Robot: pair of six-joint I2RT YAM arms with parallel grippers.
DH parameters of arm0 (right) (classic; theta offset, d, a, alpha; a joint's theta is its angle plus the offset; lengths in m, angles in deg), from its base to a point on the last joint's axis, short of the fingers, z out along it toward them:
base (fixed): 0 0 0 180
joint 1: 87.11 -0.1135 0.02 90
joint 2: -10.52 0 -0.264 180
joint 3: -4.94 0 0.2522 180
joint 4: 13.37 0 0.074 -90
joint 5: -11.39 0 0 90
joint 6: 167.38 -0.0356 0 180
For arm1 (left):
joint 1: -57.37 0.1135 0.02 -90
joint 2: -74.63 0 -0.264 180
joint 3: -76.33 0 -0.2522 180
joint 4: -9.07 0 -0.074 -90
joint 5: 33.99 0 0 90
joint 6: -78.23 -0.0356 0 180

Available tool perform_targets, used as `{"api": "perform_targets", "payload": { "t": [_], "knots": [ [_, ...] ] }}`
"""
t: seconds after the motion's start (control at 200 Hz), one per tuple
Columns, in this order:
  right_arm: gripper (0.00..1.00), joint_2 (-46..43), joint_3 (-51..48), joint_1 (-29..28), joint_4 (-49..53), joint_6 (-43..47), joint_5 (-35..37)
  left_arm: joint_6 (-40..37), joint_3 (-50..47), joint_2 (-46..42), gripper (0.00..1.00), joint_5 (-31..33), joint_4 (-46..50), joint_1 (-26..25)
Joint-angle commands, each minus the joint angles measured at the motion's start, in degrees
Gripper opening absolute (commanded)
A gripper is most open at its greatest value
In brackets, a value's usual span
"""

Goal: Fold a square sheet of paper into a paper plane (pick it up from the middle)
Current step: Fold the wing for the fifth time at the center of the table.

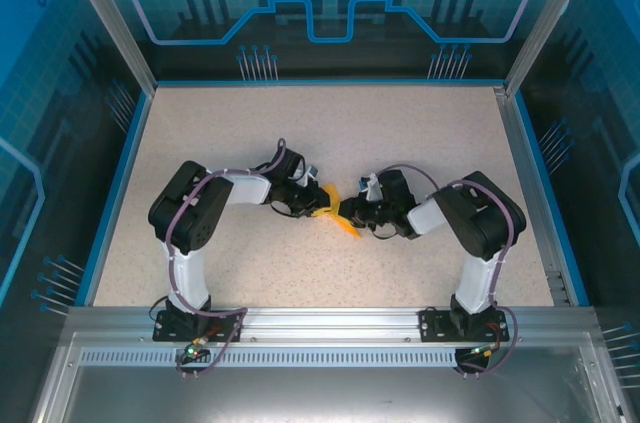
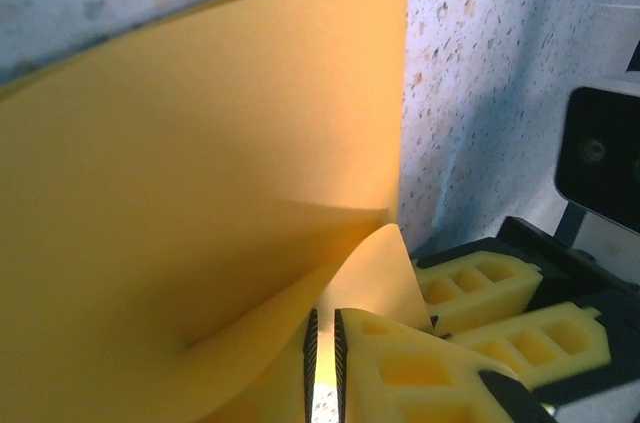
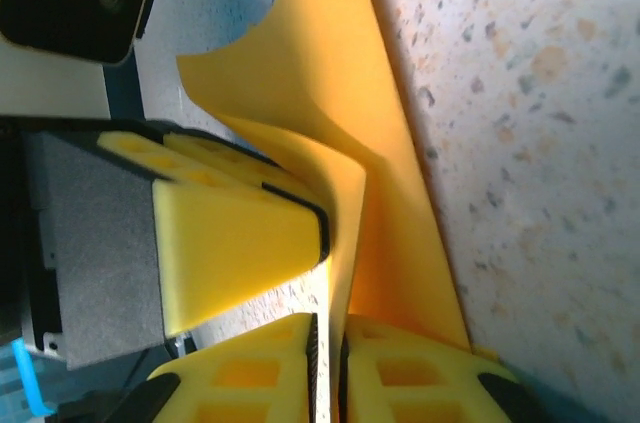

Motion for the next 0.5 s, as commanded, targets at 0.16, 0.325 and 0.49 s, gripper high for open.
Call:
{"api": "perform_targets", "payload": {
  "t": [0.16,0.325,0.49],
  "knots": [
    [0.25,-7.5,2.3,1.2,22.9,12.9,-0.2,-1.1,1.5,2.2,0.16,2.5,4.3,-0.3],
    [0.26,-7.9,4.5,0.9,29.1,19.9,-1.1,-1.0,2.0,2.4,0.16,2.3,4.6,-0.4],
    [0.28,-7.6,6.9,-0.4,32.9,27.7,0.9,-1.0,2.5,2.6,0.16,2.1,5.2,-0.4]
  ]
}}
